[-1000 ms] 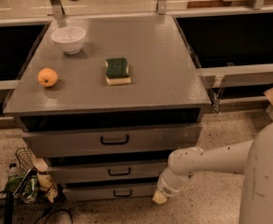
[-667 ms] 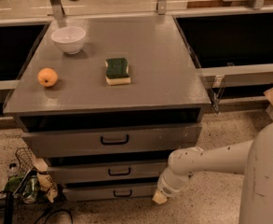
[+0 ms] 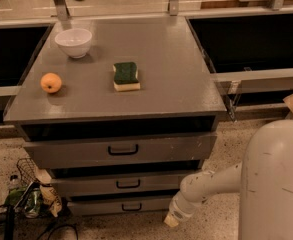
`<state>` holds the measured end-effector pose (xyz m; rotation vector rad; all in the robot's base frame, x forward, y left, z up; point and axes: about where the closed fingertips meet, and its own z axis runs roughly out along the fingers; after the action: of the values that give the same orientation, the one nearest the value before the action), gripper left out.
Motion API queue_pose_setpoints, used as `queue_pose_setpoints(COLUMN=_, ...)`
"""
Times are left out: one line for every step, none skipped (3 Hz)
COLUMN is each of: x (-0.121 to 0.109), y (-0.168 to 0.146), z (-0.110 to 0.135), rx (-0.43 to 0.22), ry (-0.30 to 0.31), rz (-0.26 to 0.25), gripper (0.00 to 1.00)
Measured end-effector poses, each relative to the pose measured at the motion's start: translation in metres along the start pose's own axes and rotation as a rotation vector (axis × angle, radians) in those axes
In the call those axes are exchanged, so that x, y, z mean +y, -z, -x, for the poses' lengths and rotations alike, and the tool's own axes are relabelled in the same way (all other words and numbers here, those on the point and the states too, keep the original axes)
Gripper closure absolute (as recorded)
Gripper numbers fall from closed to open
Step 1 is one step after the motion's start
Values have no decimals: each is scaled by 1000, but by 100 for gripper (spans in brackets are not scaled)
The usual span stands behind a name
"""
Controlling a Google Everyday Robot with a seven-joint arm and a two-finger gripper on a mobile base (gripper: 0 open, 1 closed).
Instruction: Open bottom drawer
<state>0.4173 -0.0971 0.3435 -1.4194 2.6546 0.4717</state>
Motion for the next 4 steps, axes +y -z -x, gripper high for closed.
queue_pose_setpoints(x=-1, y=-1, z=2, rx=-8, ry=-4, rz=-4, gripper=81)
queue_pose_setpoints(x=-1, y=-1, z=2, rx=-8, ry=-4, rz=-4, gripper=58)
queue_pose_setpoints(x=-1, y=-1, z=2, rx=-8, ry=-4, rz=-4, gripper=34)
queue_pose_setpoints(x=-1, y=-1, z=2, rx=-7, ry=-4, rz=-4, gripper=4)
